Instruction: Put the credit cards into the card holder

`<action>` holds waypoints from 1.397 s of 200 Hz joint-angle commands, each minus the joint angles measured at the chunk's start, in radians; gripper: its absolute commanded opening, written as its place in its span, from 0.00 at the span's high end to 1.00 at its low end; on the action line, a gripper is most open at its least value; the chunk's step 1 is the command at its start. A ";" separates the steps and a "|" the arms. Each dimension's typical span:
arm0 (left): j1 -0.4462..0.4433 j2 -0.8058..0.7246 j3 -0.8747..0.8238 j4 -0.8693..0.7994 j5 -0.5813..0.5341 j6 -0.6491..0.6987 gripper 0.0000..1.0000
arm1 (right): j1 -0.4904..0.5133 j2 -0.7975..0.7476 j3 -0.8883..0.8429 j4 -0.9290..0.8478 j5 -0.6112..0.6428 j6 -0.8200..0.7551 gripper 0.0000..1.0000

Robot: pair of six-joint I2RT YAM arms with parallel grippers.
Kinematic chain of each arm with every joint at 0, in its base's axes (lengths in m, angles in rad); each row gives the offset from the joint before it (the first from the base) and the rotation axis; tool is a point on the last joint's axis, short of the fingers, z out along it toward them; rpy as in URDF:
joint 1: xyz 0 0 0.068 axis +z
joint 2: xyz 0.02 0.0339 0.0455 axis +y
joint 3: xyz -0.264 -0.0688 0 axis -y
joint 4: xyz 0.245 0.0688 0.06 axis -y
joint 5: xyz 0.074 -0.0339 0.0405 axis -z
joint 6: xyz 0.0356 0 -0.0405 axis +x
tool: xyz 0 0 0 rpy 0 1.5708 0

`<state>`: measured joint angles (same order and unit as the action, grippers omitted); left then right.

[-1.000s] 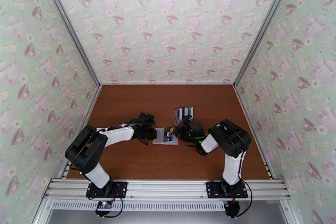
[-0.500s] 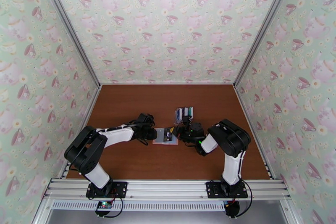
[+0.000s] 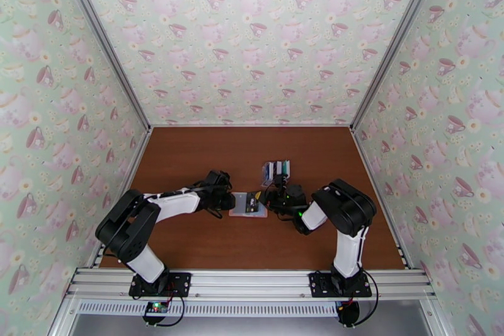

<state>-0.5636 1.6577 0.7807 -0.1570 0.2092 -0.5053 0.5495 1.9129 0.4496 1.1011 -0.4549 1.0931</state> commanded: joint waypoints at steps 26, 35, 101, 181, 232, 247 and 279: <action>-0.019 0.020 -0.041 -0.032 0.018 -0.025 0.76 | 0.010 -0.019 0.001 -0.171 0.055 0.002 1.00; -0.023 0.019 -0.042 -0.031 0.017 -0.026 0.76 | 0.011 -0.015 0.007 -0.173 0.050 0.002 1.00; -0.027 0.022 -0.046 -0.027 0.016 -0.030 0.75 | 0.024 0.009 0.033 -0.152 0.032 0.020 1.00; -0.036 0.019 -0.060 -0.018 0.015 -0.045 0.75 | 0.026 0.030 0.038 -0.120 0.027 0.034 1.00; -0.043 0.022 -0.066 -0.009 0.013 -0.056 0.75 | 0.034 0.038 0.041 -0.117 0.021 0.039 1.00; -0.045 0.025 -0.068 -0.006 0.012 -0.059 0.75 | 0.038 0.036 0.041 -0.124 0.022 0.036 1.00; -0.049 0.027 -0.070 0.000 0.012 -0.064 0.75 | 0.045 0.038 0.049 -0.129 0.028 0.034 1.00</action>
<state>-0.5827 1.6497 0.7532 -0.1040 0.1928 -0.5510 0.5842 1.9167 0.4881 1.0466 -0.4301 1.0962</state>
